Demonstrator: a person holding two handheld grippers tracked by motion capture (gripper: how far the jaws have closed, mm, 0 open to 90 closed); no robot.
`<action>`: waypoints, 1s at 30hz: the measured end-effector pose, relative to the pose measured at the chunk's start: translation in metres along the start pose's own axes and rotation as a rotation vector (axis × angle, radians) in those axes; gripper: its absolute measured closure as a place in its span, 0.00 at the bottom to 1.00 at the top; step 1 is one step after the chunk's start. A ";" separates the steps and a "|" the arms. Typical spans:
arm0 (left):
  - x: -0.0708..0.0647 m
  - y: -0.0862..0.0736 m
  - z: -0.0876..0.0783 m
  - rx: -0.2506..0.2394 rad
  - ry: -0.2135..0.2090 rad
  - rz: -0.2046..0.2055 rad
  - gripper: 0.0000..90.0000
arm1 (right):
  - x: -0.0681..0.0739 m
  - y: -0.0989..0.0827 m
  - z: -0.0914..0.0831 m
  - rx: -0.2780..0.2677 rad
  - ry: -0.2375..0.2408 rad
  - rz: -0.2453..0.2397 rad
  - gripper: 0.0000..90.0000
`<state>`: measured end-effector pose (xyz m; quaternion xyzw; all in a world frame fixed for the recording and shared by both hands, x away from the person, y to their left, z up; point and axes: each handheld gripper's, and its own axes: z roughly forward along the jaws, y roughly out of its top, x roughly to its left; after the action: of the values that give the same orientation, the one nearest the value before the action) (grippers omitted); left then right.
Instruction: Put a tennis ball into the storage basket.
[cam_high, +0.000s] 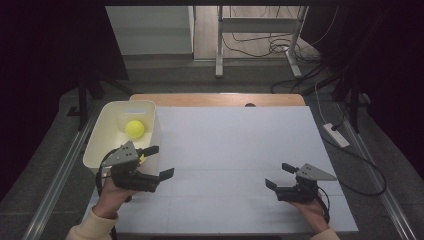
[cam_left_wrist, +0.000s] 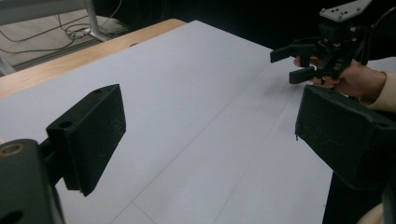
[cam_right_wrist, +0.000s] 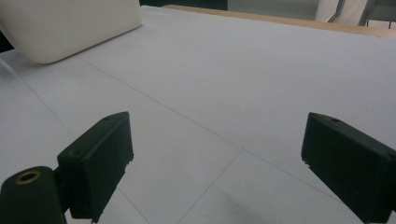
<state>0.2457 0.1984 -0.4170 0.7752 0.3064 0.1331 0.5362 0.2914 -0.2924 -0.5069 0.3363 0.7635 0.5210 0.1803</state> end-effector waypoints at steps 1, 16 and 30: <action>-0.001 -0.001 0.001 0.001 -0.004 0.004 0.10 | 0.000 0.000 0.000 0.000 0.000 -0.001 0.10; -0.011 -0.011 0.020 0.045 -0.068 0.023 0.10 | -0.001 0.000 0.001 -0.001 0.009 0.008 0.10; -0.008 -0.039 0.032 0.074 -0.092 0.005 0.10 | 0.000 -0.002 -0.005 -0.008 0.001 0.009 0.10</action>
<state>0.2436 0.1788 -0.4645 0.8005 0.2841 0.0874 0.5204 0.2873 -0.2961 -0.5068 0.3388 0.7600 0.5249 0.1791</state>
